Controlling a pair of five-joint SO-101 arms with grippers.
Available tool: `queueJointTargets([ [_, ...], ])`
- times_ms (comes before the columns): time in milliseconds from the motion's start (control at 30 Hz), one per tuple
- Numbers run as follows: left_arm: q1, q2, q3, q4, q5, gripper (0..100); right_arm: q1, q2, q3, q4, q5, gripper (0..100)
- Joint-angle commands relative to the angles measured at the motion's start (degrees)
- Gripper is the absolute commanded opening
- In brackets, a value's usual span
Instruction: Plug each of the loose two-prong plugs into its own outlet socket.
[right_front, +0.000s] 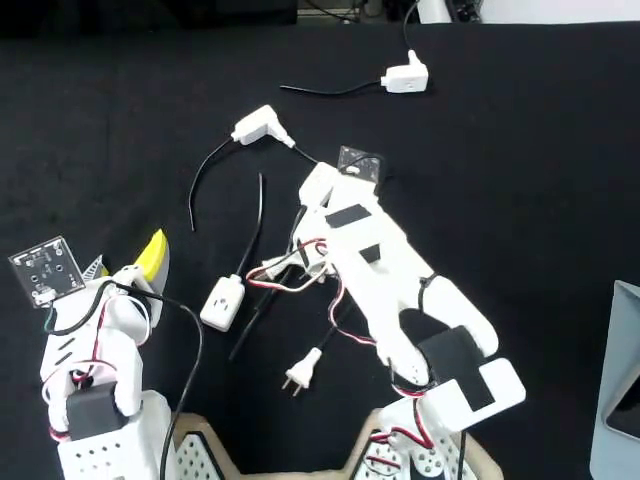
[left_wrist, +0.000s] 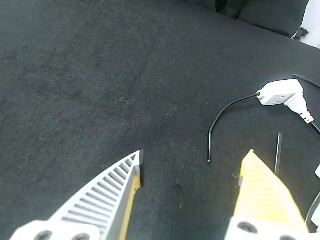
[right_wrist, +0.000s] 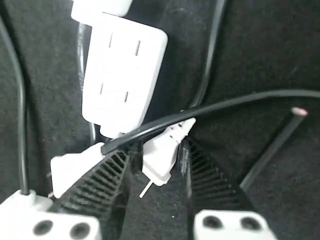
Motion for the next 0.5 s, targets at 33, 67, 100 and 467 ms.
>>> queueJointTargets([
  [33,-0.1,-0.4,-0.1,-1.2,-0.5,31,-1.6,0.9,-1.3,0.1,-0.4,12.7],
  [67,-0.1,-0.4,-0.1,-1.2,-0.5,31,-1.6,0.9,-1.2,0.1,-0.4,12.7],
  [100,-0.1,-0.4,-0.1,-1.2,-0.5,31,-1.6,0.8,-1.2,0.3,-0.4,12.7],
  [467,0.0,-0.4,-0.2,-0.4,-0.5,31,-1.2,-4.8,-3.2,6.5,4.0,1.1],
])
